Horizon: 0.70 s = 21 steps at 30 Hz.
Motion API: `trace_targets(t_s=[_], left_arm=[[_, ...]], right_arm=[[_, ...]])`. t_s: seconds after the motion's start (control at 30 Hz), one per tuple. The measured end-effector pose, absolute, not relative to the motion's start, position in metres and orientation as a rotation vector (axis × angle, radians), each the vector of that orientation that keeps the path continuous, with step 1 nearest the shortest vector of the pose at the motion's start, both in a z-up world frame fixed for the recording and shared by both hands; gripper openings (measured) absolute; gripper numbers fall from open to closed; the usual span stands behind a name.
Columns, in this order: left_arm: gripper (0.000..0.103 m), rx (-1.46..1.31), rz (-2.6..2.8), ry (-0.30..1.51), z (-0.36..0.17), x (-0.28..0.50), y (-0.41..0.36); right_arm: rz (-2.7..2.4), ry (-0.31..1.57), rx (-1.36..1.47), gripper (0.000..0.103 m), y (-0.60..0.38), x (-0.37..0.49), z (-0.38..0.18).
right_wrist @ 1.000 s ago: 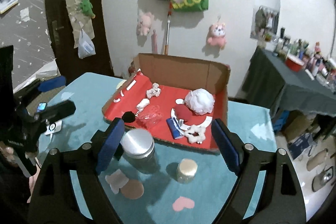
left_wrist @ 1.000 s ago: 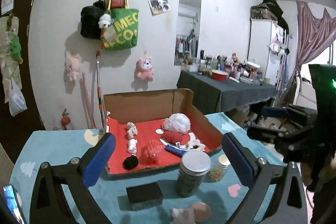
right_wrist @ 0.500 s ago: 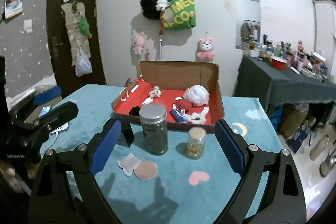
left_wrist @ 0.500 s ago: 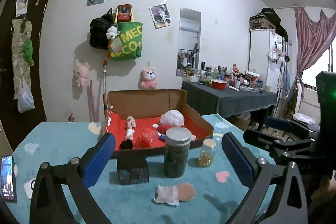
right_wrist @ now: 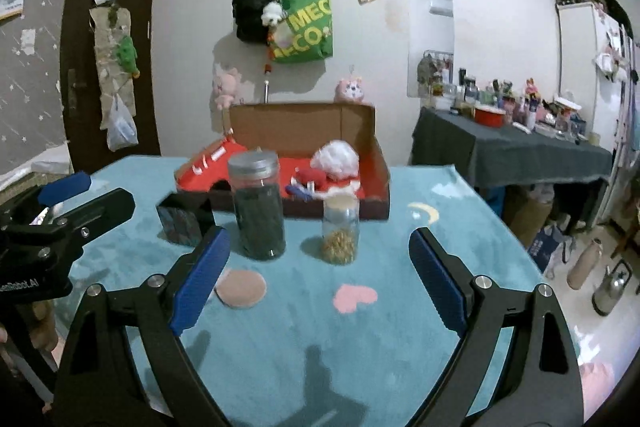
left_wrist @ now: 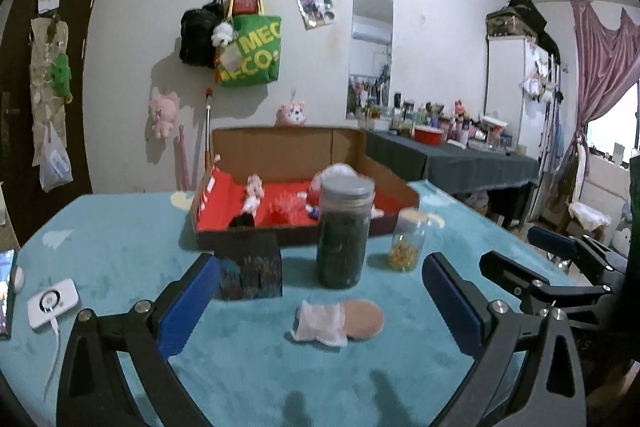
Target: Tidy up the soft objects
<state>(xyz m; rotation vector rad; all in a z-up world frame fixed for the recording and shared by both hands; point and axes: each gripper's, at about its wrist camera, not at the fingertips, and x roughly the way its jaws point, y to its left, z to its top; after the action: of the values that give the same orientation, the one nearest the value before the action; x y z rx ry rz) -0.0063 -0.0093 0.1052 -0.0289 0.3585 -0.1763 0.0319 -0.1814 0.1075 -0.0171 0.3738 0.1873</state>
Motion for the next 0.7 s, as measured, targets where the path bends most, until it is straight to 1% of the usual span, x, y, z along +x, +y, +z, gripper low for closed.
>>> trace_targets(t_s=[0.37,0.7], left_arm=[[0.103,-0.047,-0.136,0.456,0.062,0.009,-0.004],[0.103,-0.049,-0.125,0.505,0.045,0.014,-0.004]], right_arm=[[0.166,0.471,0.012,0.092,-0.183,0.046,0.055],[0.148,0.527,0.034,0.092,-0.186,0.055,0.034]])
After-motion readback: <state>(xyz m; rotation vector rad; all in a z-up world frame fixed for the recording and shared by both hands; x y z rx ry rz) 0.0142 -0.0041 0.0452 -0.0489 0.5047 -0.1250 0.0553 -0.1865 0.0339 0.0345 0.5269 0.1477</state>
